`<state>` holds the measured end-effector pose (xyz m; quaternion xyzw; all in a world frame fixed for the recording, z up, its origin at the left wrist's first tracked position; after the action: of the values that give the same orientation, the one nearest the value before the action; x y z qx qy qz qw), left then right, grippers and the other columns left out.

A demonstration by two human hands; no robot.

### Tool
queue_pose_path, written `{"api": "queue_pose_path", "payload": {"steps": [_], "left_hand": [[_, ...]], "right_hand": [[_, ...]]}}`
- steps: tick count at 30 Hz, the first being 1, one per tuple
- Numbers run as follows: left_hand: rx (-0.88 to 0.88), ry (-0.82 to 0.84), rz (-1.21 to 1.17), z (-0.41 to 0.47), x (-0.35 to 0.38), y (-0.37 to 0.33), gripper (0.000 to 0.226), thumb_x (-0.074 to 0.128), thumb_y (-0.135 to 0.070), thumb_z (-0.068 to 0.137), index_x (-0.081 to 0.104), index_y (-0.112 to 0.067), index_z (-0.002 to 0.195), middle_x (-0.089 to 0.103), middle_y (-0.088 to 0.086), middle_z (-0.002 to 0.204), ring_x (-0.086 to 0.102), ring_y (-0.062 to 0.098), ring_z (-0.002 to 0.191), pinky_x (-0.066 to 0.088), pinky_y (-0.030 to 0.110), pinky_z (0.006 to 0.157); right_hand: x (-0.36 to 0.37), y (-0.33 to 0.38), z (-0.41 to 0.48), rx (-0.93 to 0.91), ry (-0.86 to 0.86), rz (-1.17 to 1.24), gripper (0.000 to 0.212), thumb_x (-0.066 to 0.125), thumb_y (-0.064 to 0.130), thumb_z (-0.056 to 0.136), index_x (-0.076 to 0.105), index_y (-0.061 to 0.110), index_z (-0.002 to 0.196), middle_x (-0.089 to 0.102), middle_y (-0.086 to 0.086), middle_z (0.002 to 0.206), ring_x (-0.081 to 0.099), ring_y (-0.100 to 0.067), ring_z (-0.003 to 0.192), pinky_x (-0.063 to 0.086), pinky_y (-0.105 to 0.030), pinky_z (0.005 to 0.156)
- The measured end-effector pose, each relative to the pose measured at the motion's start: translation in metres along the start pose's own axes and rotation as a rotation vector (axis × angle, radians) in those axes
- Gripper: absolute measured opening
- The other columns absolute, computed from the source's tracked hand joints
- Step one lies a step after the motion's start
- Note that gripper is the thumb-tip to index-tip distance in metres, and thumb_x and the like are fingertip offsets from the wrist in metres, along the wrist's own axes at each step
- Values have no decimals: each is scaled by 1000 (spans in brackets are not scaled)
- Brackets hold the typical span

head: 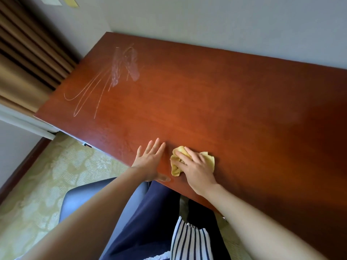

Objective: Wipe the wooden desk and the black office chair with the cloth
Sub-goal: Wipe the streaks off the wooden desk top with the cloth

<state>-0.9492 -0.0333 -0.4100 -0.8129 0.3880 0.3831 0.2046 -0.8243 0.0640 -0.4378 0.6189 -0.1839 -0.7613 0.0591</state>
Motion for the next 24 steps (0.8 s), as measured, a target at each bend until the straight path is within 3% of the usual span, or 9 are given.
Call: {"api": "queue_pose_path", "payload": {"steps": [6,10,16,24], "left_hand": [[2,-50,-19,18,-10,5,128,72,-64,68,-16,-21,150,-26,1,157,-21,22,145,-8,49,115],[-5,-53,-24,32,-23,18,128,72,-63,68,-16,-20,150,-26,2,157,-21,22,144,-9,49,115],[28,-75,-3,68,-53,44,127,70,-65,69,-15,-19,151,-25,3,157,-21,24,145,-8,50,115],[93,-112,16,122,-98,122,125,68,-65,70,-16,-19,151,-26,2,157,-23,23,144,-10,49,114]], "right_hand": [[-14,-11,13,-14,28,5,48,74,3,74,69,31,112,61,5,128,58,-27,115,52,-37,81],[-13,-20,27,15,99,40,48,58,-1,85,63,29,122,51,5,139,44,-29,130,46,-42,94],[-2,-40,69,78,168,34,57,45,-5,92,48,30,137,36,9,150,23,-21,142,31,-37,110],[15,-59,187,211,98,22,59,50,-11,87,52,23,135,42,4,147,27,-24,140,29,-38,112]]}}
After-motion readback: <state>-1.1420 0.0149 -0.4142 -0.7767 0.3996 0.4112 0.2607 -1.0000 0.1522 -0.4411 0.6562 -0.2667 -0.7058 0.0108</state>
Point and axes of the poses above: each hand's wrist, its own z-axis towards the middle knuckle, its own x-axis out of the palm, y = z × x, the point moved 4 cm from there along z, towards the middle knuckle
